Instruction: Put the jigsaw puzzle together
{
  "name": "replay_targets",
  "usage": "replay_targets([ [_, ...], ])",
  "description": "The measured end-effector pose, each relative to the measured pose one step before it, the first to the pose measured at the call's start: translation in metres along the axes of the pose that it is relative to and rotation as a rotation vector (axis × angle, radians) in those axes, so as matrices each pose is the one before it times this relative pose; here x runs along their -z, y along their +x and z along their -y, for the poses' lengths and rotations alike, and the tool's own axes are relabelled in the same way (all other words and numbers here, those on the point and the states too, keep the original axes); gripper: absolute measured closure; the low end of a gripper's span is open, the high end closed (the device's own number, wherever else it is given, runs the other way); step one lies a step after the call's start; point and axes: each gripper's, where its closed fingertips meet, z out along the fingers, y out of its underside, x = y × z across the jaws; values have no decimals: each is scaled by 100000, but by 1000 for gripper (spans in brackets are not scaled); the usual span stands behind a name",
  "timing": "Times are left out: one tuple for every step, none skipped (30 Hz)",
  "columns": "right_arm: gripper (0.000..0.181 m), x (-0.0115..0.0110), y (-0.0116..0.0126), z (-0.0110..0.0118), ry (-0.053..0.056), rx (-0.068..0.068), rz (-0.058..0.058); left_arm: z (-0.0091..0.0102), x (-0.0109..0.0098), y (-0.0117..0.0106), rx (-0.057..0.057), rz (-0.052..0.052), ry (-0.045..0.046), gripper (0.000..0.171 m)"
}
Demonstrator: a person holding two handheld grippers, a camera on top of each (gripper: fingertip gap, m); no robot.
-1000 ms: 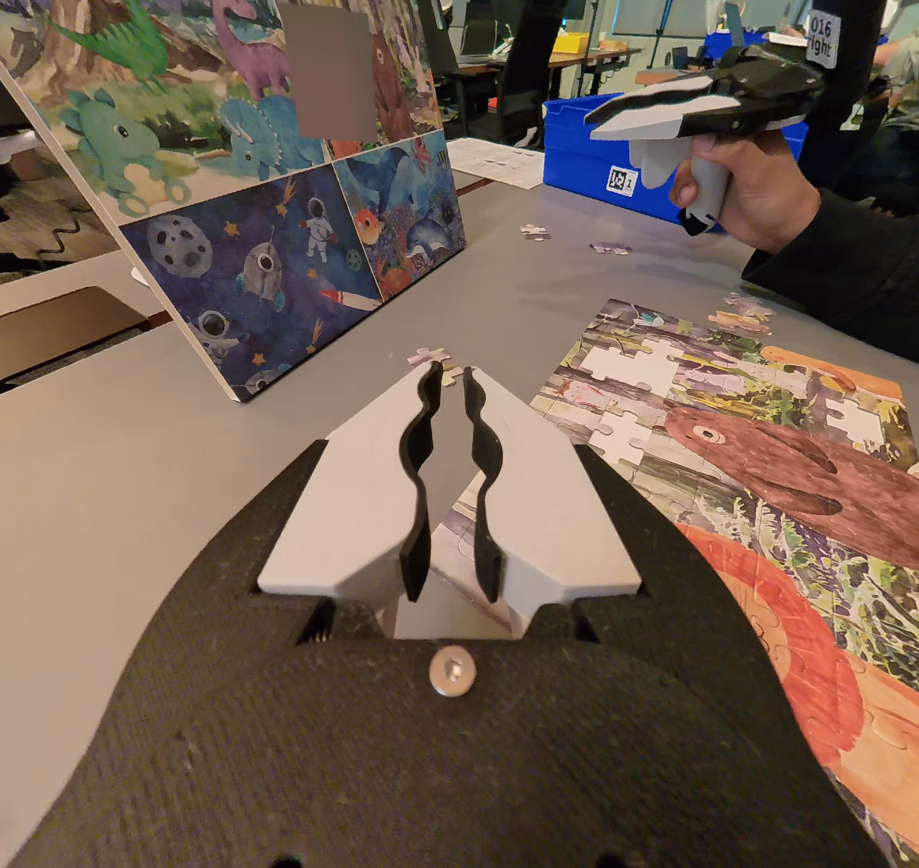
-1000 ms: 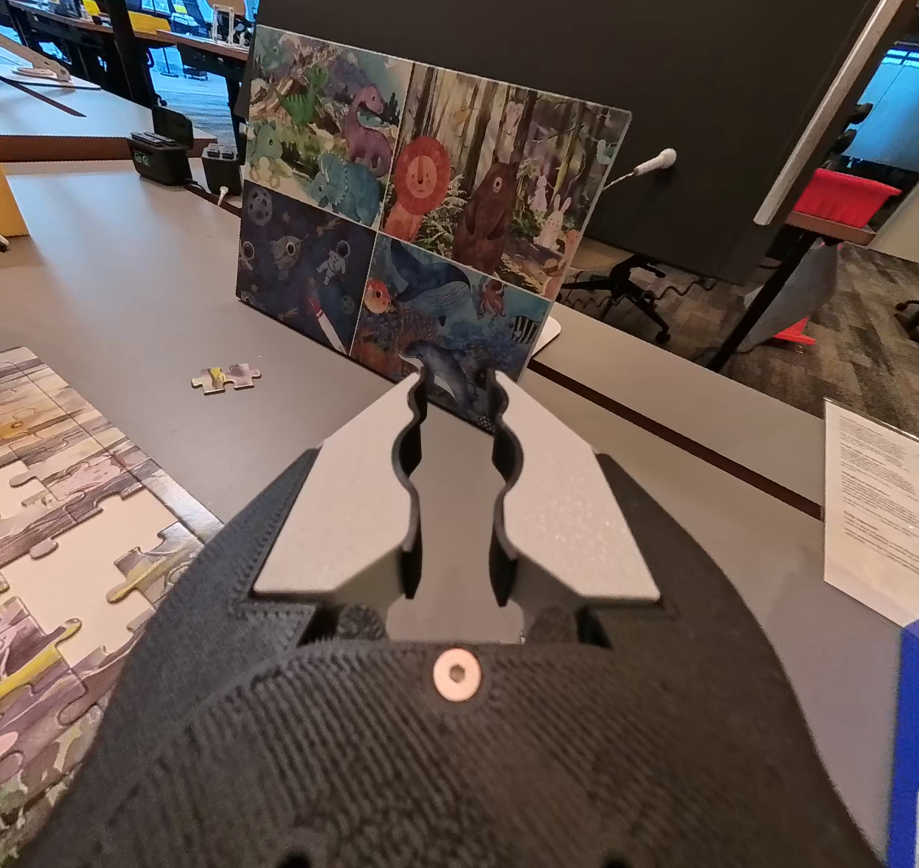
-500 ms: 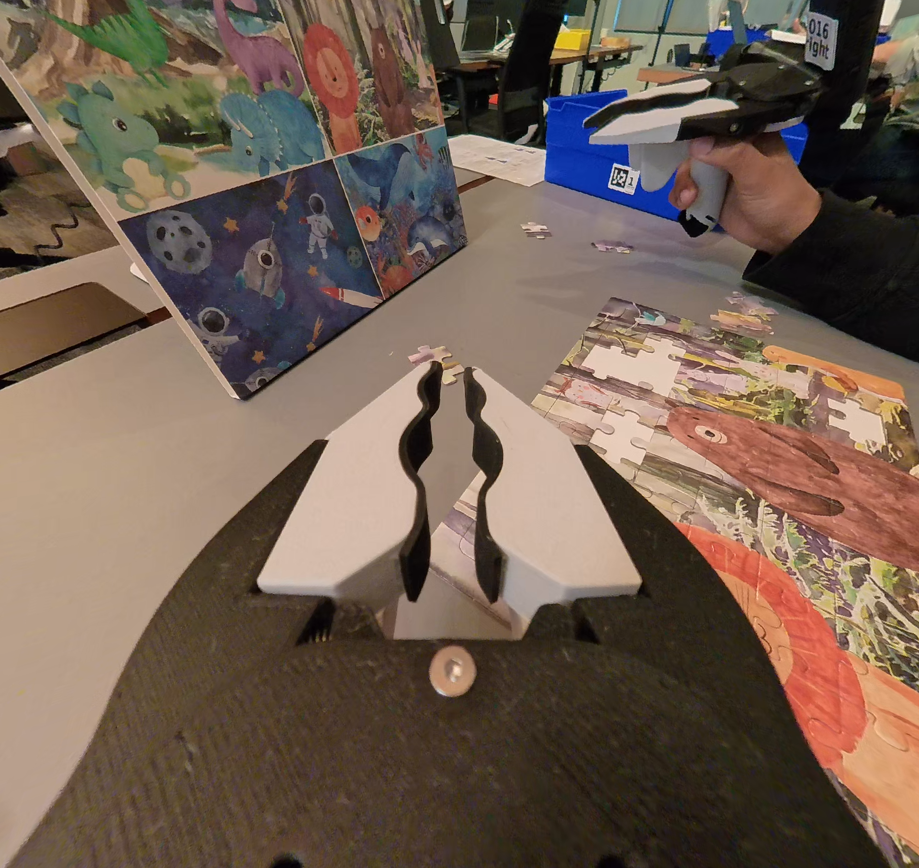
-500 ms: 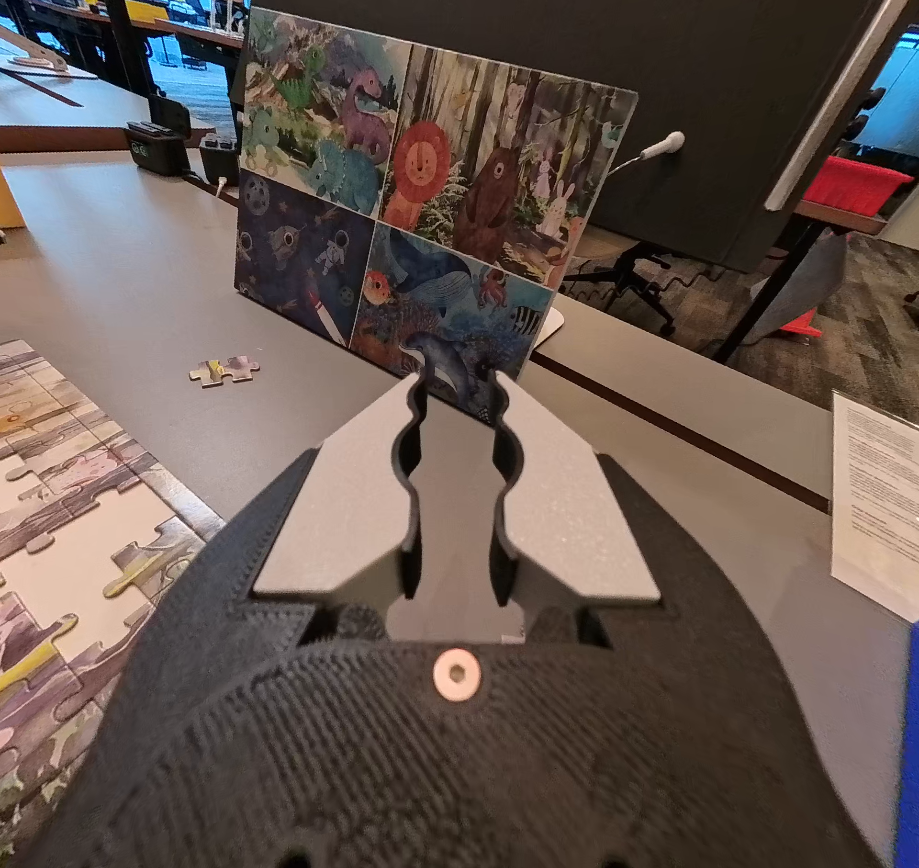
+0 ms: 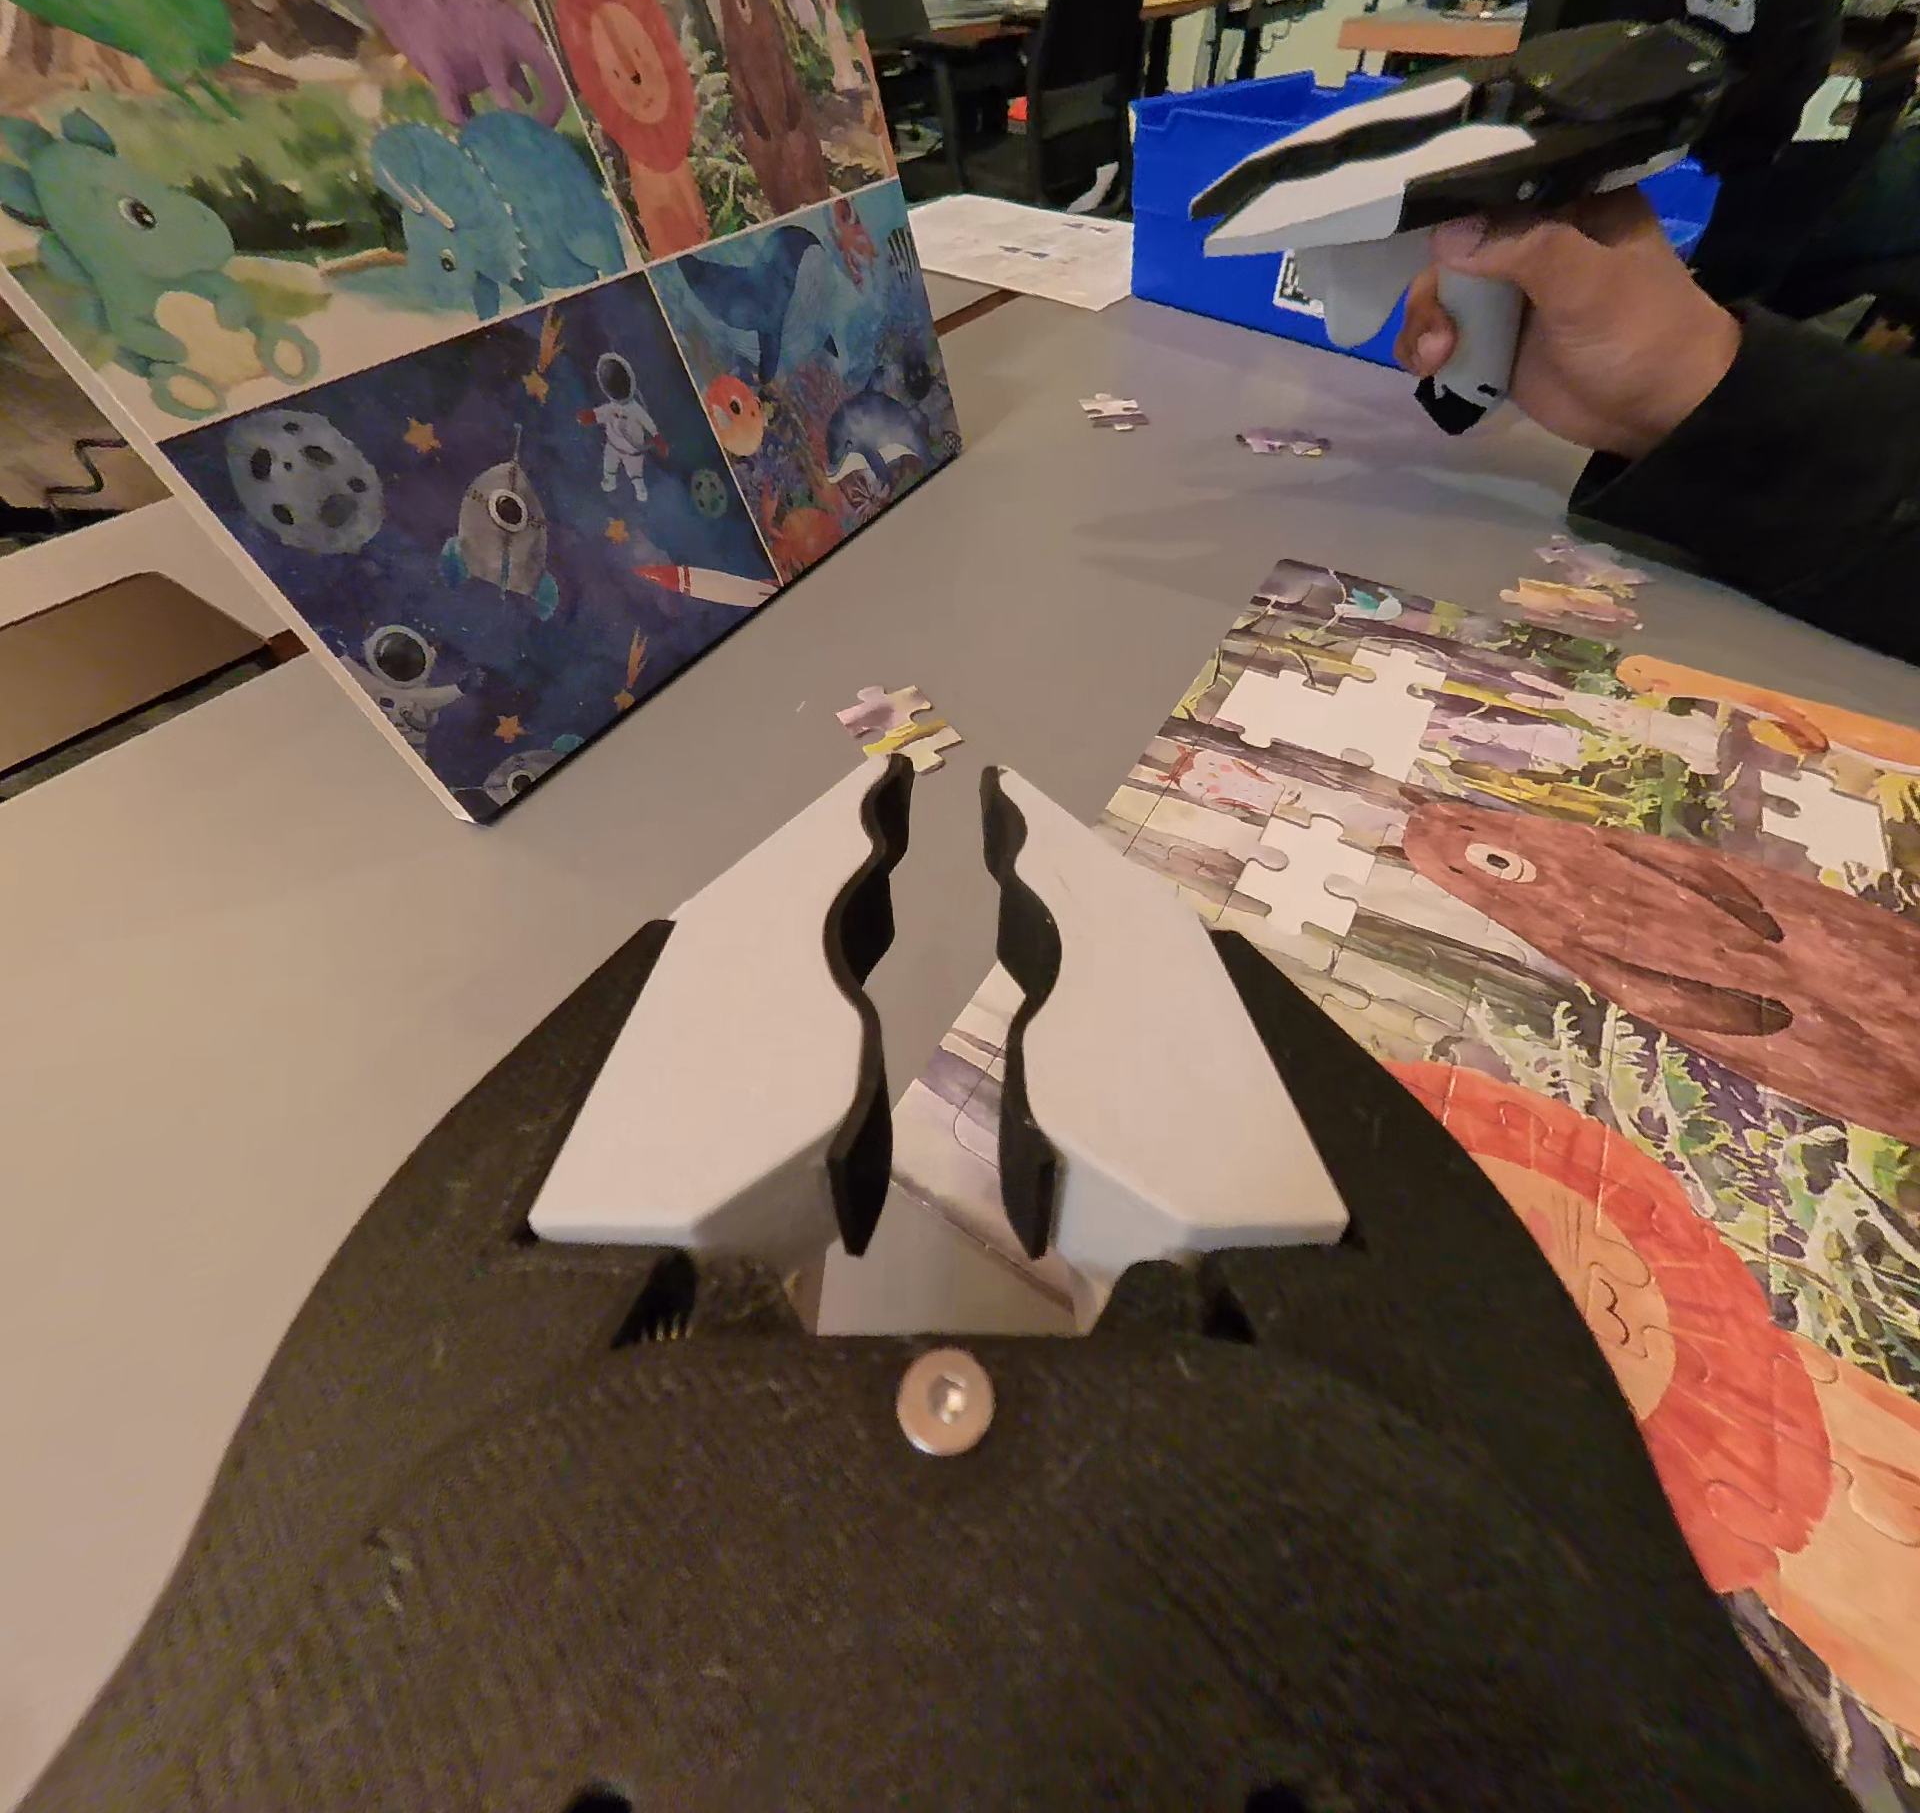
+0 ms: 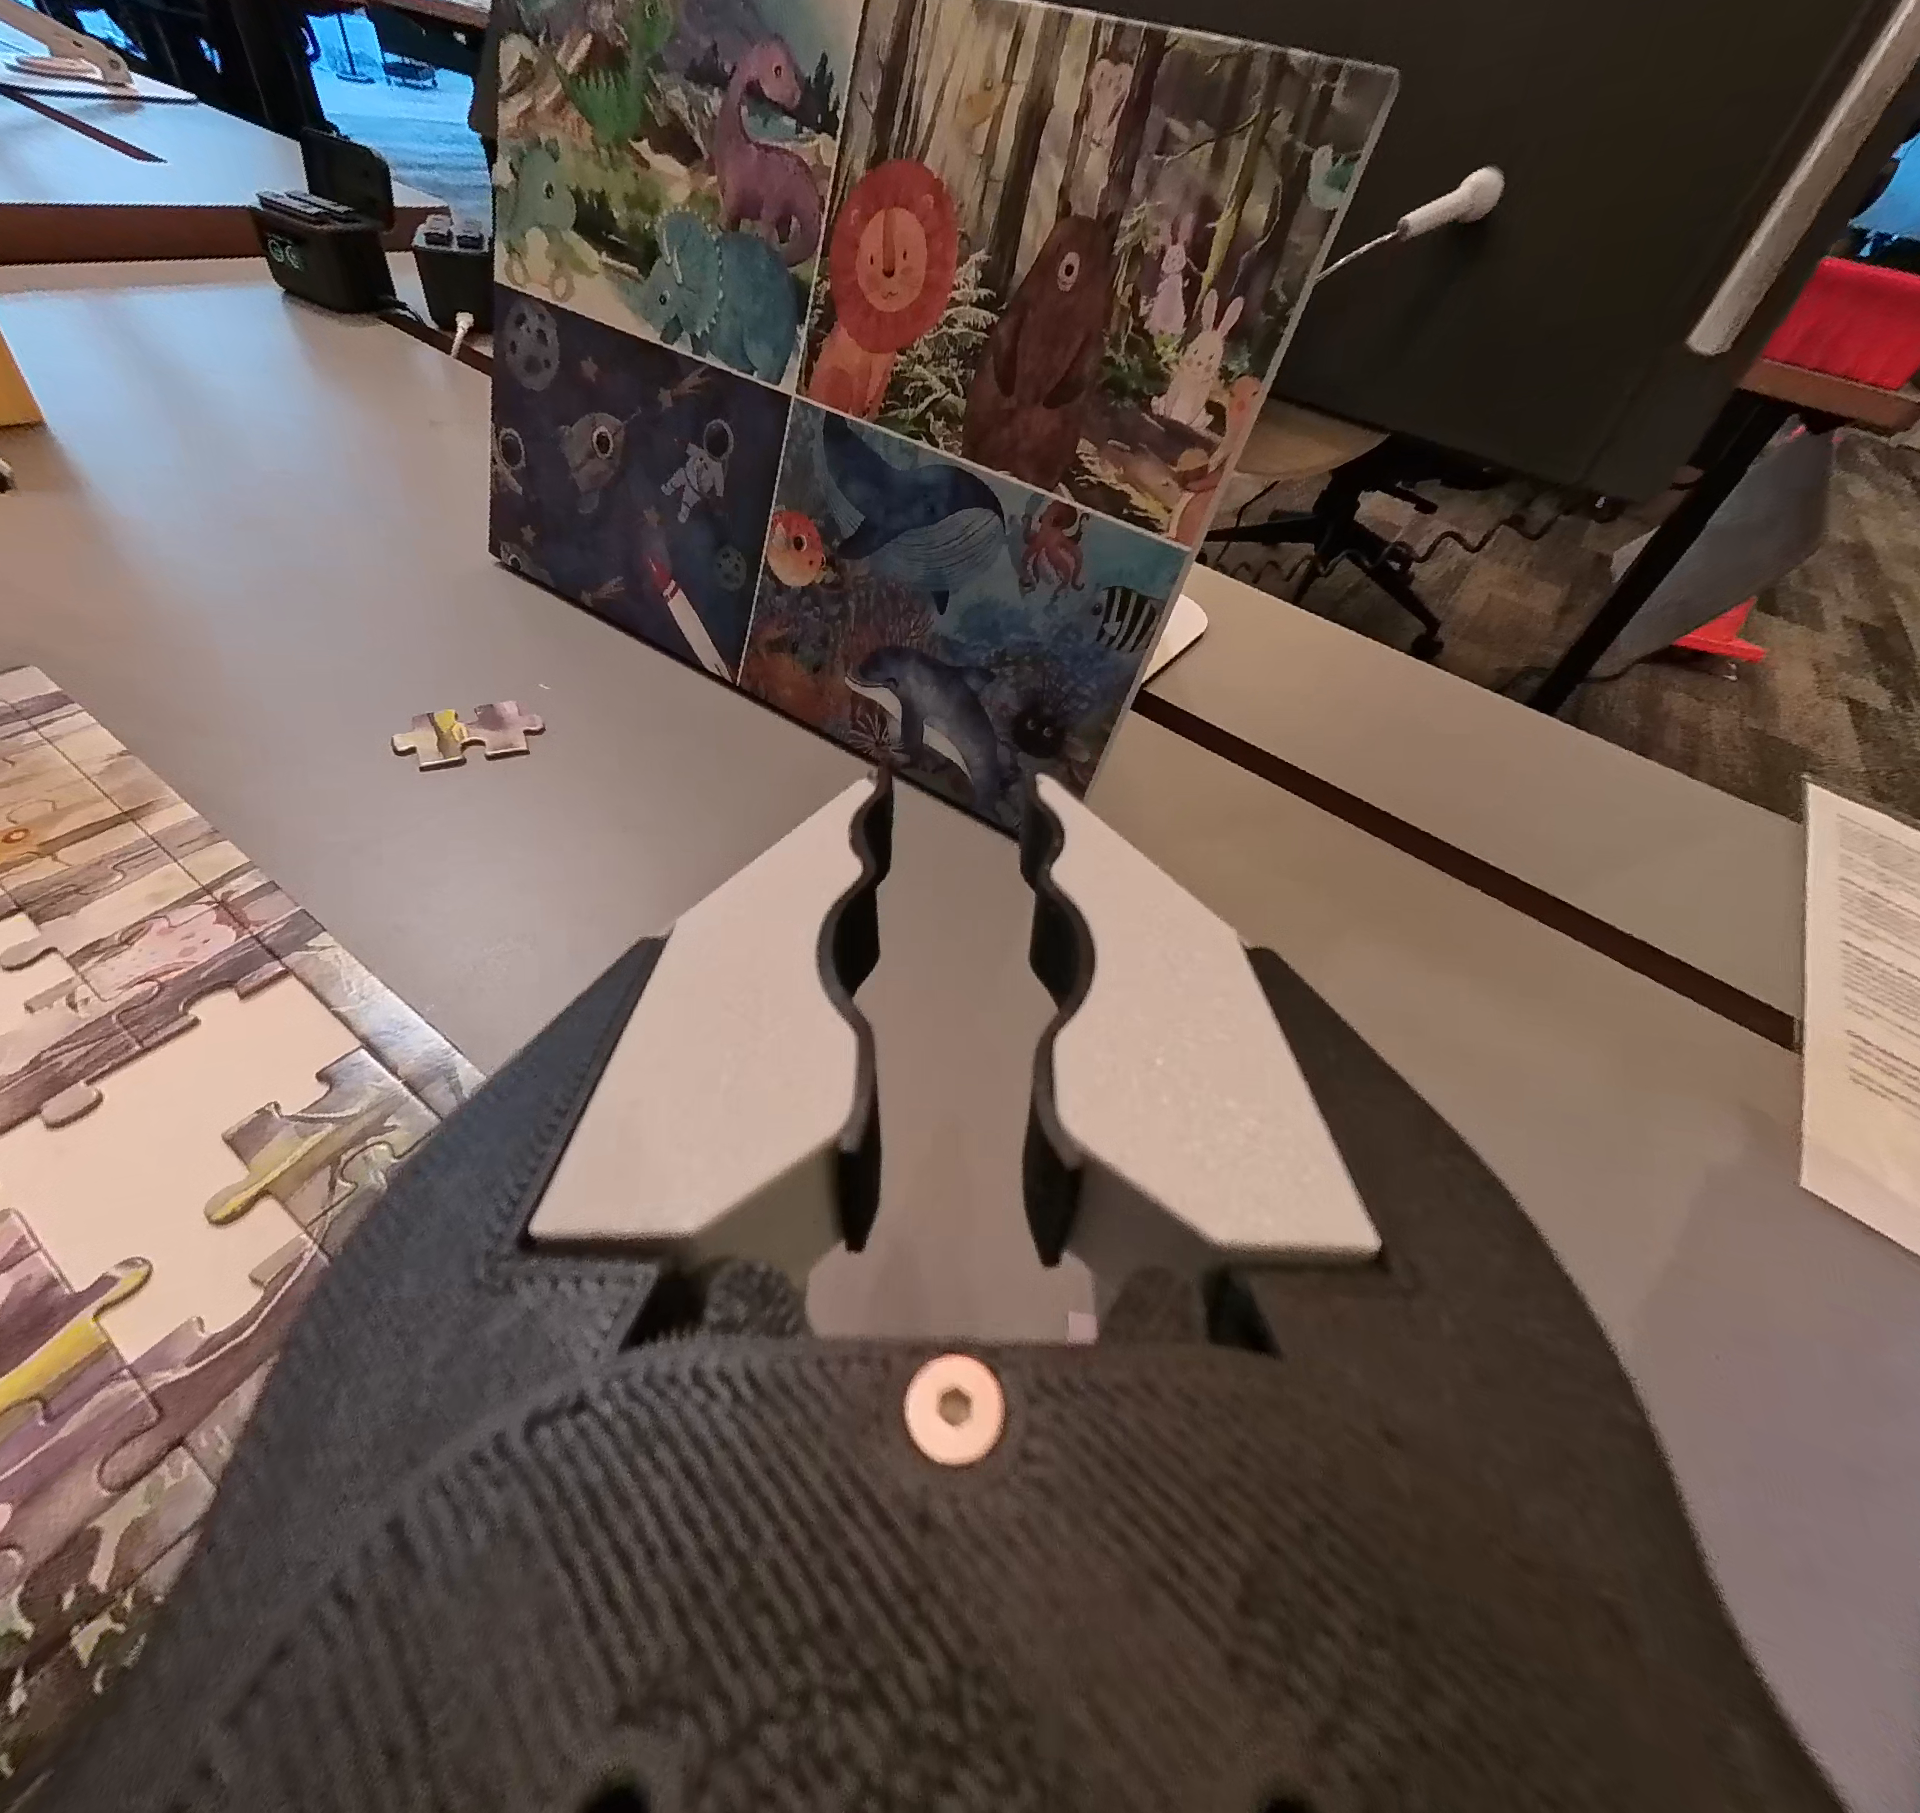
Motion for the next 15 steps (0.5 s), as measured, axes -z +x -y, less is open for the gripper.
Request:
replay_targets([
  [158, -78, -40, -123, -404, 57, 117, -4, -4, -16, 250, -140, -40, 160],
  [158, -73, -30, -127, -419, 48, 101, -13, -7, -11, 318, -144, -37, 160],
  [159, -77, -29, -140, -437, -25, 151, -6, -11, -17, 390, -190, -74, 159],
  [159, -71, -29, -146, -461, -73, 182, -15, -10, -24, 421, -220, -67, 159],
  [158, -80, -16, -158, -491, -79, 117, -4, -4, -18, 387, -217, -52, 159],
  [158, -71, 5, -146, -444, -91, 95, -17, -12, -19, 375, -181, -91, 159],
  [158, -78, -6, -147, -384, -172, 123, -22, -24, -16, 321, -163, -165, 158],
  [158, -70, 0, -150, -373, -277, 148, -39, -39, 14, 62, -146, -341, 157],
  [158, -62, 12, -149, -337, -352, 144, -55, -59, 65, -328, -250, -514, 156],
  [158, -65, 28, -130, -247, -430, 166, -81, -78, 87, -612, -196, -685, 156],
  [158, -58, 15, -135, -190, -527, 221, -105, -97, 108, -833, -104, -863, 156],
  [158, -62, 17, -135, -190, -610, 267, -115, -112, 105, -988, -59, -1009, 155],
  [158, -67, 21, -139, -235, -632, 276, -130, -131, 120, -1039, -98, -1135, 155],
  [158, -62, 36, -155, -268, -612, 233, -142, -141, 119, -1031, -118, -1216, 155],
  [158, -60, 24, -136, -214, -589, 247, -153, -138, 115, -966, -157, -1246, 155],
])
